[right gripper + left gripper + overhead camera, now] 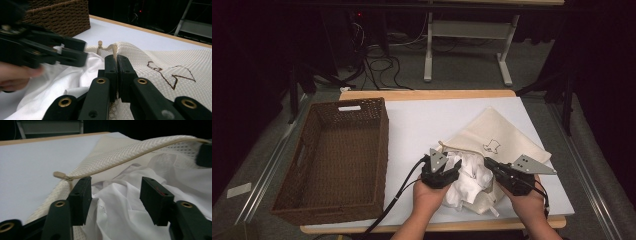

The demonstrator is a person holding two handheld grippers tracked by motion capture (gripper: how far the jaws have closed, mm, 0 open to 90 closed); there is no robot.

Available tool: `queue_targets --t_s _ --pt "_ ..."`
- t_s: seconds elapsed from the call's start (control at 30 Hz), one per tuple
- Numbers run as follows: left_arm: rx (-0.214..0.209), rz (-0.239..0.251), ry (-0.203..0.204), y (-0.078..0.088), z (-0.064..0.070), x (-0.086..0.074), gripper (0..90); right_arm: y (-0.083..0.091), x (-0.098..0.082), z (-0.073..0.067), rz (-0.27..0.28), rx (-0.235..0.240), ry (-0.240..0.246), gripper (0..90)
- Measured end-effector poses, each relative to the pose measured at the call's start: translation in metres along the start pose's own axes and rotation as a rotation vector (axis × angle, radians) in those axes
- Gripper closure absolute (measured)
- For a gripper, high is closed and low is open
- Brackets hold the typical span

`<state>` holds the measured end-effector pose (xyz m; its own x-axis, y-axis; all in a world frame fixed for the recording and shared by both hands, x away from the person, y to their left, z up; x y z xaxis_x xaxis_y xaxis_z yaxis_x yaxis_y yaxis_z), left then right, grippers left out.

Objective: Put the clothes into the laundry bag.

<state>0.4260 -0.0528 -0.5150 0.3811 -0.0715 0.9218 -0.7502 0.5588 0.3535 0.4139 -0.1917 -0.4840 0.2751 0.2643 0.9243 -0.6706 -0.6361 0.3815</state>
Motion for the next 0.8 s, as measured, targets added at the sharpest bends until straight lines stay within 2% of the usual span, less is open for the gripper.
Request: queue_targets --t_s 0.1,0.23,0.33,0.4,0.43,0.5,0.53,0.57,0.6,0.63,0.67,0.73,0.8 --pt "0.005 0.000 -0.026 0.019 -0.003 -0.004 38.7 0.001 0.000 0.000 0.002 -0.001 -0.002 88.6" --pt "0.003 -0.022 -0.047 0.039 -0.003 -0.020 37.4 0.001 0.000 -0.001 0.001 -0.004 0.000 88.6" --pt "-0.030 -0.085 -0.038 0.046 0.004 -0.046 35.7 0.001 0.000 -0.001 0.000 -0.002 0.001 88.5" --pt "-0.039 -0.111 -0.027 0.047 0.009 -0.059 30.7 0.002 0.000 -0.001 -0.001 -0.005 -0.004 88.6" --pt "-0.060 -0.158 -0.010 0.044 0.015 -0.067 27.3 0.001 0.000 -0.001 -0.001 -0.005 0.000 88.6" --pt "-0.082 -0.215 -0.004 0.038 0.021 -0.076 24.7 0.001 0.000 -0.001 -0.002 -0.005 -0.007 88.6" --pt "-0.079 -0.252 -0.019 0.034 0.023 -0.081 27.2 0.001 0.000 -0.001 -0.001 -0.003 -0.008 88.6" --pt "-0.070 -0.320 -0.030 0.029 0.024 -0.089 31.3 0.001 0.000 -0.001 -0.001 -0.002 -0.007 88.6" --pt "-0.063 -0.340 -0.038 0.027 0.025 -0.092 35.2 0.001 0.000 -0.001 0.000 -0.001 0.000 88.5" --pt "-0.052 -0.333 -0.065 0.027 0.025 -0.092 39.7 0.001 0.000 -0.001 0.001 -0.001 0.003 88.5" --pt "-0.039 -0.334 -0.080 0.026 0.025 -0.091 51.8 0.001 -0.001 -0.001 0.000 0.000 0.003 88.6" --pt "-0.050 -0.346 -0.092 0.027 0.026 -0.091 71.7 0.002 -0.001 -0.001 -0.001 0.000 0.005 88.6" --pt "-0.045 -0.325 -0.132 0.030 0.027 -0.088 87.0 0.002 -0.001 -0.001 0.001 0.001 0.005 88.5"
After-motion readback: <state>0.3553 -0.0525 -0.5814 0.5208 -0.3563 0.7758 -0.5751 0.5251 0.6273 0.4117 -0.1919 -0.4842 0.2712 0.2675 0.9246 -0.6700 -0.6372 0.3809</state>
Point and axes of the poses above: each handheld gripper's, and its own axes: y roughly backward along the jaws, x roughly out of its top, z roughly to its right, the point moved 10 cm from there along -y, roughly forward along the jaws, and after that the axes turned 1 degree about x, right-handed, at the moved point
